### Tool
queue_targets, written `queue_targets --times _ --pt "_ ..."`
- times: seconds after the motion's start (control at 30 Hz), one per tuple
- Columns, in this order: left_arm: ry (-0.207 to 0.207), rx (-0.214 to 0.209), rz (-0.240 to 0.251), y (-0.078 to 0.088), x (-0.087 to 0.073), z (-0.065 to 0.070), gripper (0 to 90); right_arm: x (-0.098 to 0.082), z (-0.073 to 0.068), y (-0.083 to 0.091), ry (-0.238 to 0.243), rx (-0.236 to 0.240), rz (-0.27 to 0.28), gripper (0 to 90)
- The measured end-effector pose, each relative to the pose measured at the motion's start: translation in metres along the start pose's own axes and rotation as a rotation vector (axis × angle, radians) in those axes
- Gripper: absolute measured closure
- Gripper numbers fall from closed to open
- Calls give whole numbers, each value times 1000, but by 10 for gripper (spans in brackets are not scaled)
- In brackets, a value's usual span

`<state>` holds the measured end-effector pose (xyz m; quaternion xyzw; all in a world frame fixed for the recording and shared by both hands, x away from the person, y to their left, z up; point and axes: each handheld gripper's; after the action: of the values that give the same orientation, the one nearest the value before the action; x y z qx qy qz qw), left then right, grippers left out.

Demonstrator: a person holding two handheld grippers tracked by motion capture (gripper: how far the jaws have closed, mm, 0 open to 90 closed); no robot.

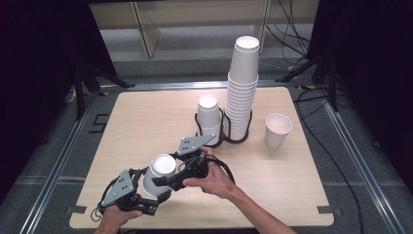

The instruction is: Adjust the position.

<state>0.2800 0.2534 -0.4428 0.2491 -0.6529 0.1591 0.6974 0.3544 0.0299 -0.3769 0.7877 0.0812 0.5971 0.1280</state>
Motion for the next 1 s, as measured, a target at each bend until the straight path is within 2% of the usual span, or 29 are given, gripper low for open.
queue_targets --times 0.1,0.17,0.2,0.27,0.3,0.4,0.43,0.53,0.57,0.67,0.77,0.87,0.9,0.93,1.0 --pt "-21 -4 -16 2 1 -1 65 -1 1 2 -7 10 -1 219" --pt "-28 -13 -19 2 2 -1 73 -1 4 2 12 19 7 219" --pt "-36 -14 -35 3 2 -1 75 -2 4 3 5 24 4 219" --pt "-45 -24 -44 4 2 -2 81 -2 5 4 17 24 -11 219" --pt "-48 -33 -35 3 2 -2 83 -3 5 4 7 28 -16 219" --pt "-61 -38 -63 4 2 -2 90 -4 5 5 8 35 -30 219" --pt "-54 -46 -46 3 1 -2 92 -4 5 5 5 40 -33 220" --pt "-60 -38 -71 4 2 -2 102 -4 5 5 13 30 -41 220" --pt "-55 -46 -50 3 1 -2 107 -4 6 5 15 31 -43 220" --pt "-60 -38 -68 5 3 -2 122 -4 7 6 -4 43 -38 220" --pt "-62 -41 -74 5 3 -2 128 -4 7 6 8 38 -40 217" --pt "-62 -42 -83 5 3 -2 131 -4 8 6 -5 42 -44 210" --pt "-57 -47 -70 3 3 -2 132 -4 8 7 -6 39 -53 209" --pt "-65 -43 -98 4 3 -1 135 -3 7 7 -2 39 -69 204" --pt "-58 -56 -107 2 1 -1 139 -2 6 9 38 13 -87 170"
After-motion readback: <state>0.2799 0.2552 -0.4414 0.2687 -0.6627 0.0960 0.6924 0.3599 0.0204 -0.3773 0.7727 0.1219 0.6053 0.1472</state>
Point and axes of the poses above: each handheld gripper's, and its own axes: y roughly backward along the jaws, x roughly out of its top, z roughly to its right, and after that the axes turned 2 degrees about -x, right-handed
